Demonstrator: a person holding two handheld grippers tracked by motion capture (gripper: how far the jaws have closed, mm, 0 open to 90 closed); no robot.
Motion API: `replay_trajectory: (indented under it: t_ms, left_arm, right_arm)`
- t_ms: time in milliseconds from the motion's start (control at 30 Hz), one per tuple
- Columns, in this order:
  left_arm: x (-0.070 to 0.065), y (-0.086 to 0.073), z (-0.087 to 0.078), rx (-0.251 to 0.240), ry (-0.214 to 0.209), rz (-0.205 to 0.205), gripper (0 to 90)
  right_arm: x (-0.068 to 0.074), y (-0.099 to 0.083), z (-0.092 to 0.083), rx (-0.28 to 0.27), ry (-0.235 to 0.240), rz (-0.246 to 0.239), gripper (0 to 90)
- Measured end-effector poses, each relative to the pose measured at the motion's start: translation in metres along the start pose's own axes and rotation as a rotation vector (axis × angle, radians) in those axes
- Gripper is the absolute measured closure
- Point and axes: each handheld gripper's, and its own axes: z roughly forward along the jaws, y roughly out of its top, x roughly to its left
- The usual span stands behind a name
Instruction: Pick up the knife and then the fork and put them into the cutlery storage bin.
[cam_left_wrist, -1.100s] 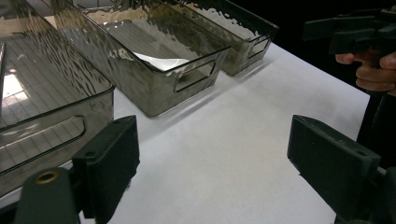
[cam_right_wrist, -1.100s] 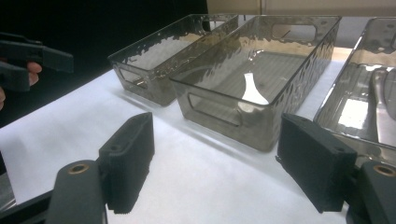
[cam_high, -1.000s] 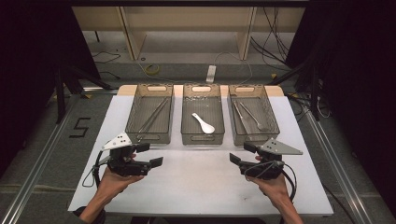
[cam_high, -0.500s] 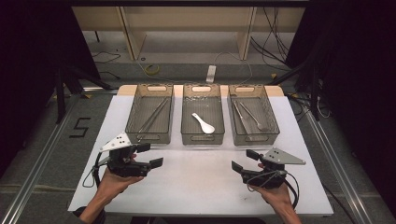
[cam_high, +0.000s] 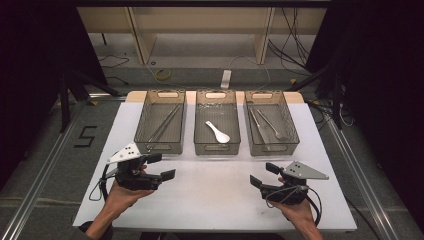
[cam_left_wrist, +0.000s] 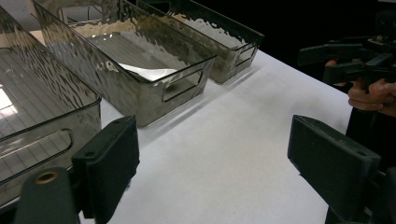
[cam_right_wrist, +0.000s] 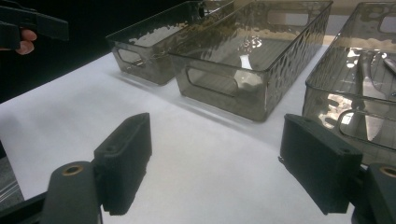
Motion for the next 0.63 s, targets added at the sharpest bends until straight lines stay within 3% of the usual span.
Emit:
replay_trajectory:
  t_ms: [633]
  left_arm:
    - [-0.0006,0.0004,0.0007,0.002,-0.001,0.0,16.3]
  right_arm:
    - [-0.0001,0.0007,0.0002,-0.002,-0.003,0.001,25.6]
